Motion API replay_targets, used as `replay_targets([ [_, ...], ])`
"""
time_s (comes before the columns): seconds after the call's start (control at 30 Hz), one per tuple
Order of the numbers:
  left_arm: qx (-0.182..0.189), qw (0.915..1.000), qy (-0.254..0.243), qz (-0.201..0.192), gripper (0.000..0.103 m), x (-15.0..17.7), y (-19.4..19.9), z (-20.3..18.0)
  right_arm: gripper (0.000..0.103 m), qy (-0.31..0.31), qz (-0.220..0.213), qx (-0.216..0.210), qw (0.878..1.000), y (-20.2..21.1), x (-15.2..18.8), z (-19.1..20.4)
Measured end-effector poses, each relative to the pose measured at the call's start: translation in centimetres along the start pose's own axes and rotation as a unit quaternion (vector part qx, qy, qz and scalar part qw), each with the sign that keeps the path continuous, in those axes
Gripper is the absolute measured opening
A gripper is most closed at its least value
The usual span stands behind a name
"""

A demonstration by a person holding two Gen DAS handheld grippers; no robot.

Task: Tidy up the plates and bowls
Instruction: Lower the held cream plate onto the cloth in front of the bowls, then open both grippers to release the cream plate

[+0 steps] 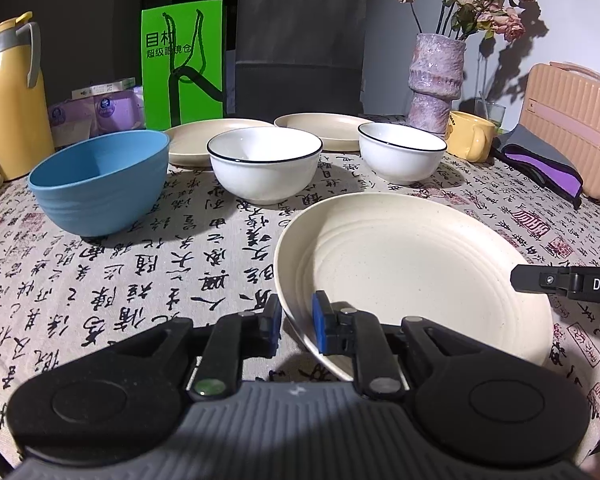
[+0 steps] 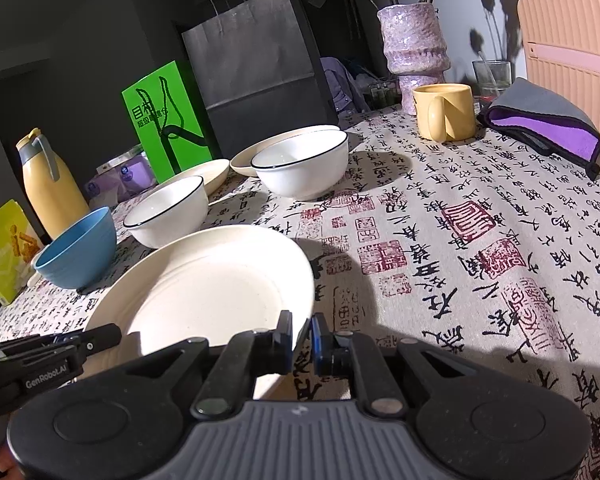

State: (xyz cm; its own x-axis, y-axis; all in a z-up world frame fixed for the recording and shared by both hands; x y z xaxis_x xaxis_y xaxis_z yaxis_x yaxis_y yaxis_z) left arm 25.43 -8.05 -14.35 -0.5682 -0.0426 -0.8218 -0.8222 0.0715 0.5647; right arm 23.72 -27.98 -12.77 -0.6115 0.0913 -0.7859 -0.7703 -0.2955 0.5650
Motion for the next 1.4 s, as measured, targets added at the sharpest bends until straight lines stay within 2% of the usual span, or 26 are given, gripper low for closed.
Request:
replay_targets([
  [0.37,0.010,0.9998,0.015,0.008,0.018,0.2,-0.3,0.5,0.013,-0.002,-0.008,-0.012,1.000,0.0,-0.4,0.1],
  [0.47,0.008,0.9998,0.019,0.005,0.022,0.0,-0.3,0.8,0.013,-0.003,-0.014,-0.015,1.000,0.0,-0.6,0.0],
  [0.57,0.008,0.9996,0.029,0.001,0.031,-0.4,-0.2,1.4,0.014,-0.007,-0.022,-0.021,1.000,0.1,-0.8,-0.2],
  [0.67,0.006,0.9993,0.035,-0.008,0.044,-0.8,0.0,1.9,0.029,-0.017,-0.035,-0.034,0.999,0.2,-1.3,-0.4],
  [0.7,0.004,0.9992,0.037,-0.011,0.051,-1.0,0.0,2.1,0.043,-0.017,-0.042,-0.040,0.998,0.3,-1.5,-0.3],
  [0.73,0.005,0.9991,0.040,-0.014,0.061,-1.2,0.0,2.3,0.061,-0.016,-0.050,-0.046,0.998,0.4,-1.8,-0.2],
  [0.77,0.008,0.9989,0.043,-0.018,0.067,-1.4,0.1,2.4,0.069,-0.015,-0.059,-0.050,0.997,0.4,-2.1,-0.1],
  [0.8,0.010,0.9986,0.046,-0.022,0.080,-1.6,0.1,2.6,0.081,-0.011,-0.069,-0.054,0.996,0.5,-2.4,0.0],
  [0.83,0.012,0.9983,0.050,-0.029,0.090,-1.9,0.3,2.7,0.087,-0.007,-0.078,-0.058,0.995,0.5,-2.7,0.1],
  [0.87,0.015,0.9979,0.051,-0.036,0.093,-2.1,0.4,2.8,0.089,-0.004,-0.084,-0.060,0.995,0.5,-2.9,0.2],
  [0.9,0.018,0.9977,0.052,-0.041,0.101,-2.3,0.4,2.8,0.093,-0.001,-0.089,-0.061,0.994,0.5,-3.1,0.3],
  [0.93,0.020,0.9973,0.053,-0.046,0.103,-2.5,0.4,2.9,0.098,0.000,-0.092,-0.060,0.994,0.3,-3.2,0.2],
  [1.0,0.022,0.9965,0.060,-0.054,0.103,-2.7,0.4,3.1,0.103,0.000,-0.095,-0.059,0.994,-0.2,-3.2,0.1],
  [1.17,0.025,0.9949,0.078,-0.059,0.103,-2.8,-0.3,3.8,0.103,-0.005,-0.099,-0.066,0.993,-1.1,-2.7,-0.3],
  [1.23,0.017,0.9938,0.084,-0.070,0.103,-2.8,-0.3,4.2,0.103,-0.013,-0.100,-0.082,0.992,-1.1,-2.7,-0.3],
  [1.4,0.043,0.9915,0.106,-0.062,0.103,-2.7,-0.6,4.5,0.103,-0.039,-0.103,-0.115,0.987,-1.1,-2.7,-0.6],
])
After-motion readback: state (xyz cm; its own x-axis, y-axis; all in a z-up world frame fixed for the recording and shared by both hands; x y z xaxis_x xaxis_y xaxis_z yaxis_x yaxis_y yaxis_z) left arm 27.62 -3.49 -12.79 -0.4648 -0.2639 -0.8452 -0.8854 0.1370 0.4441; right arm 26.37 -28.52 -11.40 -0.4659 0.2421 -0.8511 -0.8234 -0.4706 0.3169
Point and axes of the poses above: each gripper's, at about its wrist camera, not at the fingertips, and y roughly against the way its jaws point, z to its left, x to its underside, the point moved 10 cm from there along -y, roughly the way its jaws point, and after that the axes turned 3 degrees about y, right-handed, at the moved point
